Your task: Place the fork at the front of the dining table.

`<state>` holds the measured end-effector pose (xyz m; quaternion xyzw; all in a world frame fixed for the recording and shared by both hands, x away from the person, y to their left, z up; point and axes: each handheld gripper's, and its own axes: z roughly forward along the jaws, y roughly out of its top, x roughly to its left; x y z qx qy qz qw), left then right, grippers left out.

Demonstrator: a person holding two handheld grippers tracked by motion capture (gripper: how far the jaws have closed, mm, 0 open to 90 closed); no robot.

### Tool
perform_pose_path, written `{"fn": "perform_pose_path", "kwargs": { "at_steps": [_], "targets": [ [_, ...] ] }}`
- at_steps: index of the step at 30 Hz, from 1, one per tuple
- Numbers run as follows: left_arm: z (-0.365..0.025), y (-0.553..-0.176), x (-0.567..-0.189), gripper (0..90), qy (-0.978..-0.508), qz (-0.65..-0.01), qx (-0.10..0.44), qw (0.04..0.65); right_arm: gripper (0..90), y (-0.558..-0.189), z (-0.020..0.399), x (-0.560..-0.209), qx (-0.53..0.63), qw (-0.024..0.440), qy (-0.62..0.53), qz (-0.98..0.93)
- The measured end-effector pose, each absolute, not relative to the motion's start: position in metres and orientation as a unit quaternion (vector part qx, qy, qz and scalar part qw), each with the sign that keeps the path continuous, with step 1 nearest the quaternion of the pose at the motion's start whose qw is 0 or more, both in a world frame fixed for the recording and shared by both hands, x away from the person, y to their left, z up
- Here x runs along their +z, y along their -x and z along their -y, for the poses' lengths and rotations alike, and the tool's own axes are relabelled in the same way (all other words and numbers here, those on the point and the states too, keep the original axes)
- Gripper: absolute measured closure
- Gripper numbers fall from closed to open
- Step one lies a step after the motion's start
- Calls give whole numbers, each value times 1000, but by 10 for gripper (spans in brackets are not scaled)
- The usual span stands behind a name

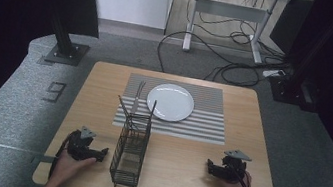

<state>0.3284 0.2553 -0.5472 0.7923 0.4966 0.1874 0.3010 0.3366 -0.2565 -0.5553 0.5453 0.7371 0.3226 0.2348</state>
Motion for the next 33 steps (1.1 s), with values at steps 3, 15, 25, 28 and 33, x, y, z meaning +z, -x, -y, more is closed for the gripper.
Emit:
{"fn": "perform_pose_path", "kwargs": {
  "at_steps": [3, 15, 25, 28, 33],
  "targets": [
    [-255, -328, -547, 25, -792, -497, 188, 301, 130, -336, 256, -555, 326, 237, -544, -736],
    [-254, -323, -547, 38, -786, -505, 192, 301, 156, -332, 252, -537, 362, 242, -537, -722],
    [-255, -324, -547, 34, -789, -500, 190, 301, 167, -328, 242, -508, 399, 242, -518, -717],
    [-255, -324, -547, 34, -790, -498, 189, 302, 173, -328, 240, -501, 408, 244, -514, -715],
    [-256, -326, -547, 29, -796, -490, 186, 303, 219, -328, 229, -479, 435, 237, -497, -713]
  ]
}}
